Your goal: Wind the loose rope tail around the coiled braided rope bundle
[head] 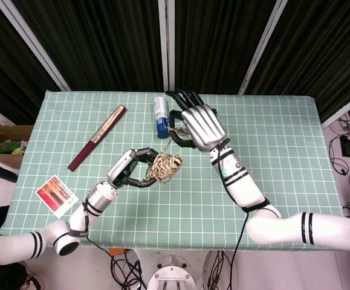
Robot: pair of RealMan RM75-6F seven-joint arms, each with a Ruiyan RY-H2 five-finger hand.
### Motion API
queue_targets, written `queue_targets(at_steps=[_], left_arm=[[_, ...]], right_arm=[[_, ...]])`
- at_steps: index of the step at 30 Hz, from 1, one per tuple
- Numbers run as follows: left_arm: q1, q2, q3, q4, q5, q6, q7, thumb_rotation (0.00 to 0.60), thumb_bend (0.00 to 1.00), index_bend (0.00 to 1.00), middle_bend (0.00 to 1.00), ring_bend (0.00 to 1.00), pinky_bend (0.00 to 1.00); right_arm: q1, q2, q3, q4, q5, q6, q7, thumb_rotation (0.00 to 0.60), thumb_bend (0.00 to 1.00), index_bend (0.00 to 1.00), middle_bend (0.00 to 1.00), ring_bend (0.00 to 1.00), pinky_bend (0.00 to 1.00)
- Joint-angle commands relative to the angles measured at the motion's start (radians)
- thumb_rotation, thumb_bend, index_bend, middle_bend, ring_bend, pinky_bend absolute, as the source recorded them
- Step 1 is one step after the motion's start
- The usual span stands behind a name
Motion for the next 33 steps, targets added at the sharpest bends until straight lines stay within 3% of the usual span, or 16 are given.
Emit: queue_targets(at_steps=[1,16,33], left_arm=[[-0.003,0.002,-0.009,0.007,-0.01,0.013,-0.028,0.6,0.49,0.75,0.74,0.65,0.74],[0.013,0.019,-0.043,-0.018,-0.08,0.017,-0.127,0.6,0.49,0.76,0.75,0.65,0.74],[0.033,0.053,-0.061,-0.065,-0.102,0.016,-0.105,0.6,0.49,0.76,0.75,0.65,0.74]], right_arm=[[-0.025,-0.001,-0.019,0.015,-0.023,0.008,0.042,0.6,0.52,1.0,0.13,0.0,0.0],[-0.108,-0.014,-0.076,0.052,-0.074,0.018,0.18,0.6,0.52,1.0,0.14,0.0,0.0],[-0.168,-0.031,-0.102,0.07,-0.123,0.03,0.256,0.6,0.52,1.0,0.16,0.0,0.0]])
